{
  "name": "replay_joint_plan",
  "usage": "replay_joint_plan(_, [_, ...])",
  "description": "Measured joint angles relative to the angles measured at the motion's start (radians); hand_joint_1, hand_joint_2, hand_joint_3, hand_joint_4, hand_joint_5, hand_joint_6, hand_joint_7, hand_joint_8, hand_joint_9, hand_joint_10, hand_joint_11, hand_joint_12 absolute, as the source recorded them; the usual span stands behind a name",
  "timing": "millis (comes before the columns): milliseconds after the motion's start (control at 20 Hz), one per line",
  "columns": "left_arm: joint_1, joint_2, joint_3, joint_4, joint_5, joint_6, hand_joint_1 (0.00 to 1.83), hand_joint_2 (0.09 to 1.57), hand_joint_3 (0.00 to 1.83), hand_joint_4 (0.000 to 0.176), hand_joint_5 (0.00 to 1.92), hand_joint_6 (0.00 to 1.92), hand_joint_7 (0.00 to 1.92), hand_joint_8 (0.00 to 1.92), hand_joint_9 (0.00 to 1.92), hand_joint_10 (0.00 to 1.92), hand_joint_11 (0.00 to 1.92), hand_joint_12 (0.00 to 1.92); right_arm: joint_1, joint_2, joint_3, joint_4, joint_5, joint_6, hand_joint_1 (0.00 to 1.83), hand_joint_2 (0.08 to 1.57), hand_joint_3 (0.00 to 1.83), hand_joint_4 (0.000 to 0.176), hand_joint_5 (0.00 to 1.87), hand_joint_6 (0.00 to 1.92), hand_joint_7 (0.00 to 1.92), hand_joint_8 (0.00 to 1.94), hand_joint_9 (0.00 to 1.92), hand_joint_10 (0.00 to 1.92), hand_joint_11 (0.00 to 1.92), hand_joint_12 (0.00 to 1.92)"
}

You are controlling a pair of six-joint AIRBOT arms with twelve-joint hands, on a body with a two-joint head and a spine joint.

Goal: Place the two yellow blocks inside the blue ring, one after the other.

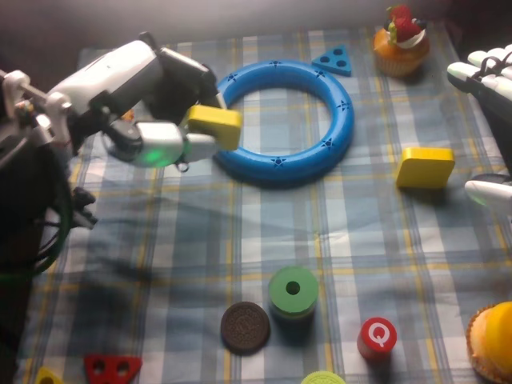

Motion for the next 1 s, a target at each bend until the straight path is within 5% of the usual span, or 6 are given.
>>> replay_joint_plan(350, [-0.148,-0.166,0.169,-0.056,0.167,0.086,1.23,1.17,0.00,0.000,0.85,1.16,0.87,1.28,0.70,1.86,0.13,1.92,-0.007,-0.005,0.005,-0.003,0.002,0.001,0.58,1.22,0.00,0.000,0.00,0.00,0.00,0.00,0.00,0.00,0.00,0.00])
replay_joint_plan(400, [-0.157,-0.184,0.191,-0.067,0.188,0.087,1.16,1.15,0.00,0.000,0.92,1.08,0.92,1.56,0.69,1.91,0.15,1.92,-0.007,-0.006,0.006,0.000,0.001,0.003,0.58,1.22,0.00,0.000,0.00,0.00,0.00,0.00,0.00,0.00,0.00,0.00])
replay_joint_plan(600, [-0.165,-0.230,0.251,-0.136,0.261,0.138,1.02,1.17,0.00,0.000,0.47,0.90,0.58,1.14,0.28,1.57,0.02,1.92,-0.007,-0.006,0.008,0.000,0.001,0.003,0.51,1.22,0.00,0.000,0.00,0.00,0.00,0.00,0.00,0.00,0.00,0.00])
replay_joint_plan(700, [-0.165,-0.230,0.251,-0.145,0.276,0.142,0.88,1.13,0.00,0.057,0.17,0.47,0.28,0.44,0.02,1.04,0.00,1.43,-0.007,-0.006,0.008,-0.001,0.001,0.007,0.49,1.24,0.01,0.000,0.00,0.00,0.00,0.00,0.00,0.00,0.00,0.00])
replay_joint_plan(800, [-0.165,-0.229,0.249,-0.151,0.276,0.142,0.76,1.11,0.00,0.143,0.01,0.05,0.03,0.04,0.00,0.12,0.00,0.23,-0.007,-0.006,0.008,-0.001,0.001,0.010,0.49,1.24,0.01,0.000,0.00,0.00,0.00,0.00,0.00,0.00,0.00,0.00])
replay_joint_plan(1000, [-0.162,-0.197,0.202,-0.139,0.261,0.136,0.71,1.05,0.00,0.176,0.00,0.00,0.00,0.00,0.00,0.00,0.00,0.00,-0.007,-0.006,0.008,-0.002,0.001,0.016,0.52,1.24,0.00,0.000,0.00,0.00,0.00,0.00,0.00,0.00,0.00,0.00])
